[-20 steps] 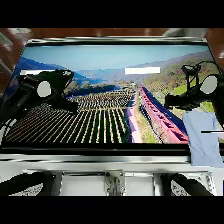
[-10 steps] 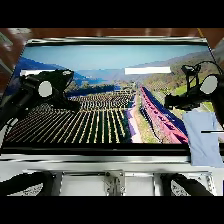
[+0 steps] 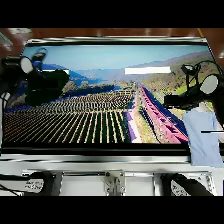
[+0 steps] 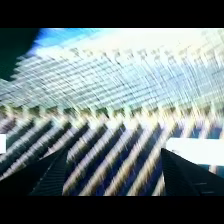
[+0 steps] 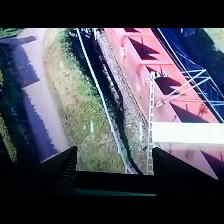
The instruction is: Fold the shirts.
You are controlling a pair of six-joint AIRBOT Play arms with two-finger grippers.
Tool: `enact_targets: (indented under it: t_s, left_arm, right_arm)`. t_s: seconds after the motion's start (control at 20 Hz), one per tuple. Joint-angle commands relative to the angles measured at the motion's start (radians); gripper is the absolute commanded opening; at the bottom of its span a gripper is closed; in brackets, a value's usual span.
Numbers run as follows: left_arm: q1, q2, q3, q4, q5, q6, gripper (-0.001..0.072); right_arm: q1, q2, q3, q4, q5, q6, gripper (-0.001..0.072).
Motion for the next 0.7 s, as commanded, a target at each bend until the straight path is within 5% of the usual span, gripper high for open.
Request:
enact_targets:
  t_s: [0.0,0.25,0.65]
  left_arm:
    - [0.229,-0.128,0.179,-0.016,0.035,-0.17,0.0704]
    - [0.359,-0.277,0.184,-0.095,0.075,-0.189,0.0704]
    - [0.351,-0.455,0.184,-0.225,0.254,-0.15,0.0703]
  right_arm:
    - [0.001,0.0,0.001,0.066,-0.002,-0.036,0.0571]
    - [0.001,-0.001,0.001,0.106,-0.02,-0.039,0.0571]
    - [0.001,-0.001,0.001,0.106,-0.015,-0.037,0.0572]
